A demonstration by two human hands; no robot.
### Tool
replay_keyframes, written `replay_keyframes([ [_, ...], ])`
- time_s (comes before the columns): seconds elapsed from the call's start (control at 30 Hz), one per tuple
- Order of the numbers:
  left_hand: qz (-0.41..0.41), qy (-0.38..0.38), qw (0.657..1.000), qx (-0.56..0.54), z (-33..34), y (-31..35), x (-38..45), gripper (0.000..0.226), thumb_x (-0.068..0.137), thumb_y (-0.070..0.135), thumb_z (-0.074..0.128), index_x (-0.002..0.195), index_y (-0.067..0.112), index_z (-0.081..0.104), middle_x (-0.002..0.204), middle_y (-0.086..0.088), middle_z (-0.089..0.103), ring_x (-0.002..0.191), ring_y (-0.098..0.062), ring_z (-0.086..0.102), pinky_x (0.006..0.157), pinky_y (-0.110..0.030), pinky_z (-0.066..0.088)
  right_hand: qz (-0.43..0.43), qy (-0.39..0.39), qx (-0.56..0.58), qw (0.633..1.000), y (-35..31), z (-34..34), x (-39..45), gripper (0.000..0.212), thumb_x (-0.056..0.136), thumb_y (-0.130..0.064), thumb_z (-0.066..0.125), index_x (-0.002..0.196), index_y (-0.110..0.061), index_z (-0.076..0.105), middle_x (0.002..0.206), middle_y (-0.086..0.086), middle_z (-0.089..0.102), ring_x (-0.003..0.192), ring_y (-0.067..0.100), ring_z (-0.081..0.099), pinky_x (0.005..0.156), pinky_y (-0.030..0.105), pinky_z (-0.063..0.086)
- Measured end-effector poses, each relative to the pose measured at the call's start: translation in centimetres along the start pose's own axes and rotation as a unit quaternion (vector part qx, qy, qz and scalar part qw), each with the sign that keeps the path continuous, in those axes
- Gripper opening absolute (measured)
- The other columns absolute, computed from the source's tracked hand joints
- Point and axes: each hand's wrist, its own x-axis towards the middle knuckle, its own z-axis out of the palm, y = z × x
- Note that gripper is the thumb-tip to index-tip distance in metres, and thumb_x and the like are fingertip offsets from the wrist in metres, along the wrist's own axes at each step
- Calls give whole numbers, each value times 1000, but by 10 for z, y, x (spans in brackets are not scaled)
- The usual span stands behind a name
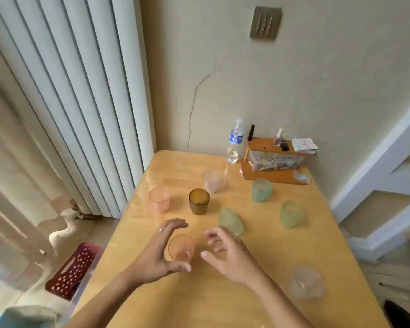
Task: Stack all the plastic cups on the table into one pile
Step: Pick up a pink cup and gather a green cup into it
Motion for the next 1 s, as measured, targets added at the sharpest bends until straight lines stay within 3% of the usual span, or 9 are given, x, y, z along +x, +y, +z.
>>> replay_keyframes([
  [0.13, -19, 49, 998, -37, 39, -44, 0, 102, 66, 61, 95, 149, 31, 44, 149, 15, 51, 140, 2, 49, 114, -18, 41, -27, 64, 24, 997, 51, 32, 6, 33, 89, -28, 72, 120, -22, 63, 120, -14, 63, 109, 12, 65, 86, 25, 57],
  [0.37, 11, 153, 985, -84, 80, -72, -6, 94, 79, 14, 94, 153, 21, 35, 141, 7, 60, 130, -1, 60, 106, -11, 45, -82, 124, -3, 989, 114, 75, -2, 27, 88, -22, 70, 114, -18, 64, 114, -10, 67, 100, 13, 66, 81, 30, 58],
  [0.47, -11, 173, 979, -110, 87, -72, -7, 92, 78, 16, 95, 150, 22, 37, 142, 4, 62, 129, -1, 62, 105, -14, 47, -88, 143, -33, 985, 121, 80, -5, 24, 87, -16, 69, 111, -16, 64, 112, -8, 66, 97, 12, 66, 83, 30, 59],
  [0.53, -26, 181, 977, -112, 90, -69, -10, 87, 78, 19, 95, 147, 18, 42, 141, -2, 64, 128, -11, 64, 101, -15, 50, -86, 155, -54, 983, 120, 81, -8, 22, 88, -12, 68, 109, -15, 65, 110, -4, 65, 96, 12, 66, 85, 31, 59],
  [0.63, -46, 178, 976, -115, 92, -65, -14, 82, 80, 14, 94, 146, 14, 44, 138, -7, 64, 119, -18, 66, 80, -3, 50, -86, 165, -90, 978, 117, 84, -14, 18, 89, -9, 65, 107, -12, 65, 109, -1, 63, 95, 12, 66, 86, 32, 59],
  [0.73, -53, 184, 974, -119, 92, -59, -16, 81, 81, 13, 92, 146, 14, 44, 137, -8, 64, 104, -13, 67, 64, -4, 52, -81, 163, -117, 976, 114, 87, -15, 17, 89, -9, 64, 106, -11, 66, 109, -1, 62, 93, 13, 66, 87, 34, 58],
  [0.8, -53, 187, 973, -122, 92, -57, -18, 81, 81, 12, 93, 146, 11, 44, 134, -9, 65, 105, -15, 66, 67, -2, 50, -79, 160, -127, 976, 114, 87, -15, 16, 88, -8, 64, 104, -10, 67, 109, 0, 62, 91, 14, 66, 87, 34, 58],
  [0.9, -53, 167, 976, -128, 95, -55, -18, 80, 79, 10, 94, 142, 11, 45, 121, 0, 69, 90, 2, 69, 65, -4, 51, -80, 166, -129, 974, 114, 88, -13, 14, 87, -8, 64, 101, -10, 66, 105, 0, 62, 89, 16, 66, 85, 34, 58],
  [1.0, -40, 150, 980, -126, 99, -57, -15, 78, 77, 12, 96, 137, 17, 46, 120, 1, 69, 102, -9, 68, 72, -6, 52, -71, 217, -114, 967, 116, 86, -9, 10, 86, -7, 64, 95, -9, 66, 99, 2, 64, 82, 17, 65, 78, 36, 59],
])
